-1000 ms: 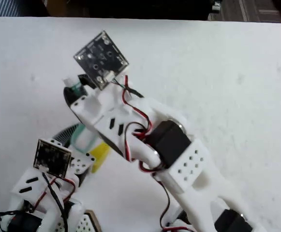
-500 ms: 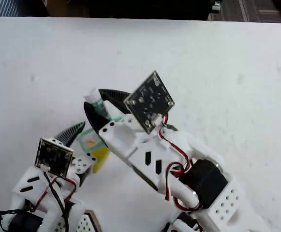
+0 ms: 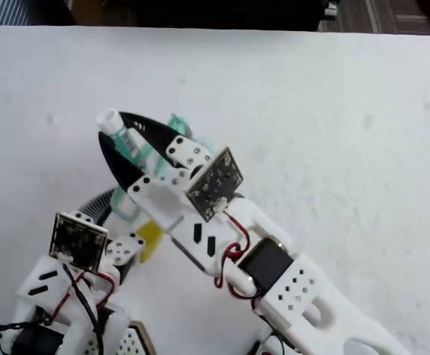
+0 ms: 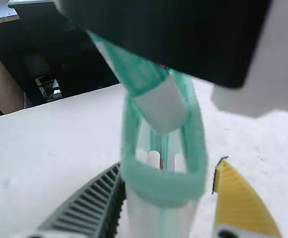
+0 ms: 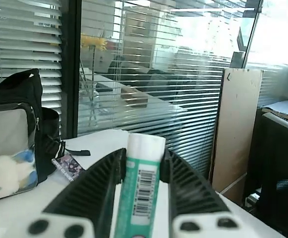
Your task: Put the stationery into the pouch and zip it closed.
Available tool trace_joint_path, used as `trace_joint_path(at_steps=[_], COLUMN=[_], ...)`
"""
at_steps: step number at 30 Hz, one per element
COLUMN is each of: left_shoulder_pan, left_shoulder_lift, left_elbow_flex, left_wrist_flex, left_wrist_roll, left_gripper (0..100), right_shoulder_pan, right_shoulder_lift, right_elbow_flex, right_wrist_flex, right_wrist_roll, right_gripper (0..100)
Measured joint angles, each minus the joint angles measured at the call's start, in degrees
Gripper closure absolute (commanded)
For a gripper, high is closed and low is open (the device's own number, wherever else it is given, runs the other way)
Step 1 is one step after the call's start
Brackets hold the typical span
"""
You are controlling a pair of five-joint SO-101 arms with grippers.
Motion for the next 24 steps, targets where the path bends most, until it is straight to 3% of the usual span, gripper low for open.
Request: trace_joint_path(at_steps=[10,16,22,24], left_shoulder_pan=[0.0,-2.99,-3.52,-4.4], left_shoulder_lift=[0.0,0.0,0.18,-0.09], left_elbow_flex=[0.0,0.0,0.09,0.09], left_wrist_flex=[0.0,-1.23,-1.85,-1.93], left_wrist_roll=[1.32,3.52,3.52,3.6], left_gripper=[72,72,72,72], right_shoulder_pan=[0.88,1.41,0.44,0.09], right_shoulder_lift=[-1.67,-12.13,-22.59,-22.51], right_elbow_flex=[4.75,9.41,11.43,12.04], right_wrist_flex=[-2.02,4.31,14.24,18.37], right_wrist_roll=[0.0,0.0,0.09,0.09], right_gripper=[98.2,98.0,79.3,80.1])
